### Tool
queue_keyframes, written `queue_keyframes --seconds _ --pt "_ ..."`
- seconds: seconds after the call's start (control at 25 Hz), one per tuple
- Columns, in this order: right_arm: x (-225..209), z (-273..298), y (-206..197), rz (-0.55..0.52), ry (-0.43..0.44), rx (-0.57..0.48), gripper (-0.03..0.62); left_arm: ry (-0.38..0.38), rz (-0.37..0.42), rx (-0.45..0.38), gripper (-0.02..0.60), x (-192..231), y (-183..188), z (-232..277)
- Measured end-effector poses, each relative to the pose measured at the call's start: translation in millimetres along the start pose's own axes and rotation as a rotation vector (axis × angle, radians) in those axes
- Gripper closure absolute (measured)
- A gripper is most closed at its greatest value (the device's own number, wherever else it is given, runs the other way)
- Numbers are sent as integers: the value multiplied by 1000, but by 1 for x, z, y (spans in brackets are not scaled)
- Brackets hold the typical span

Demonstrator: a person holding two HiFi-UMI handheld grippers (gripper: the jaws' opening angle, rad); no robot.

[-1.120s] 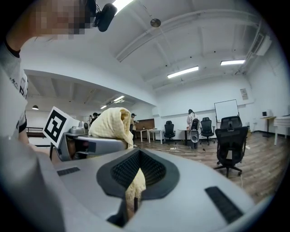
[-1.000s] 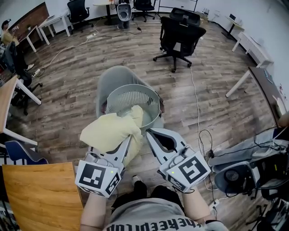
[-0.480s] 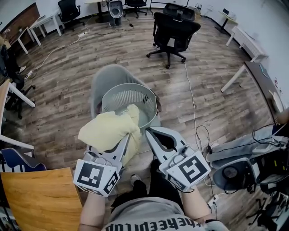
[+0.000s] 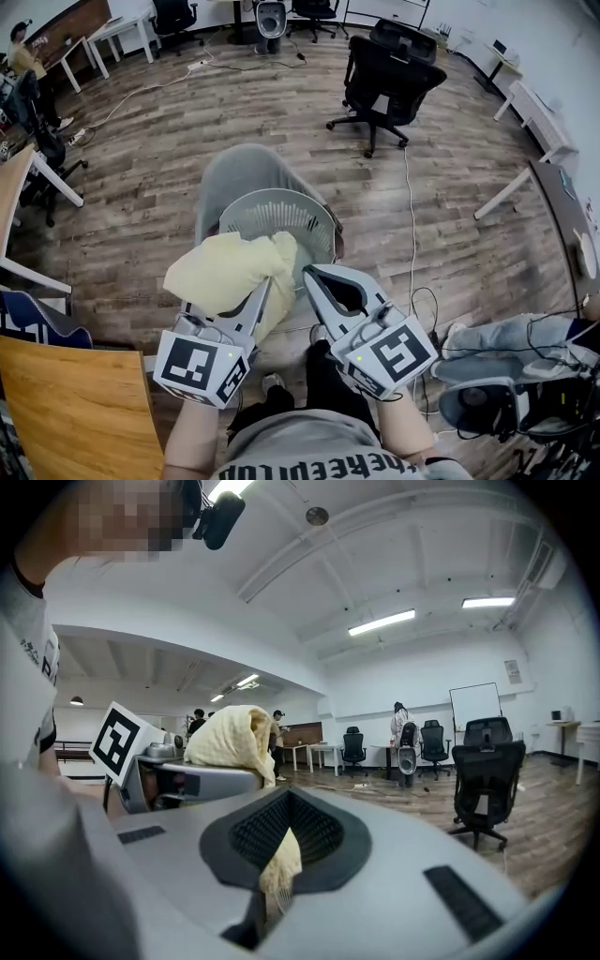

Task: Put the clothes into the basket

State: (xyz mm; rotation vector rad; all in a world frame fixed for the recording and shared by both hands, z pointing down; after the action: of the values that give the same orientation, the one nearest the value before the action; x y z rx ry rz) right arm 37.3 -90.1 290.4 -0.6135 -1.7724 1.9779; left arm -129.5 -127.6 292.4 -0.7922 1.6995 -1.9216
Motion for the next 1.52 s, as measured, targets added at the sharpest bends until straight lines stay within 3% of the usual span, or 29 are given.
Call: queue_keyframes --seconds 0.84,1.16,1.52 --pt "-95 74 -4 -3 306 63 585 306 -84 8 399 18 -21 73" --pt "-120 86 -21 27 377 99 585 401 -106 25 399 20 -41 96" --pt "-143 100 -47 61 409 149 585 456 -172 63 399 30 -75 116"
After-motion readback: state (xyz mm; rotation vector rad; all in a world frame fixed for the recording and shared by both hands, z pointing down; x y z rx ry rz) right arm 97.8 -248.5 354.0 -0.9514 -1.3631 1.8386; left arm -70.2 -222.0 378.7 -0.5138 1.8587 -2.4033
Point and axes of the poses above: the fingertips, and each gripper's own axes: z forward along the fingers, x to its left, y out of its top, the point moved 8 cm from there along -z, backward along the fingers, and after that the axes turned 2 degrees about -x, right-handed, at the moved point
